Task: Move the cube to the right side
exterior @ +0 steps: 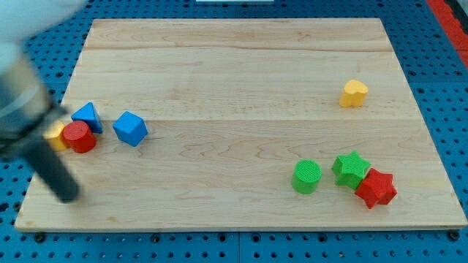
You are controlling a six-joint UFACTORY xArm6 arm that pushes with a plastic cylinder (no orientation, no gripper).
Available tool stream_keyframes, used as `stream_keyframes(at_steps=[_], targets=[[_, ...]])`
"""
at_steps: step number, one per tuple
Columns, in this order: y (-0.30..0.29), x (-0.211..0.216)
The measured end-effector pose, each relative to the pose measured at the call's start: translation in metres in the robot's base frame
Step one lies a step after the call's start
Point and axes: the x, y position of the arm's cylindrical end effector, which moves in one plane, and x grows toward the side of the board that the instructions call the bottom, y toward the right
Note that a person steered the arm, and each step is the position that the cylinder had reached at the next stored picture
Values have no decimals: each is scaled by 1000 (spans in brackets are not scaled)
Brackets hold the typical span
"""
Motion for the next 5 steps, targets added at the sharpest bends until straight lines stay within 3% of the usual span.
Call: stream_keyframes(at_steps=[1, 3, 4, 5], targets=[[-40, -23], [-35, -88], [-8, -98], [56, -99]])
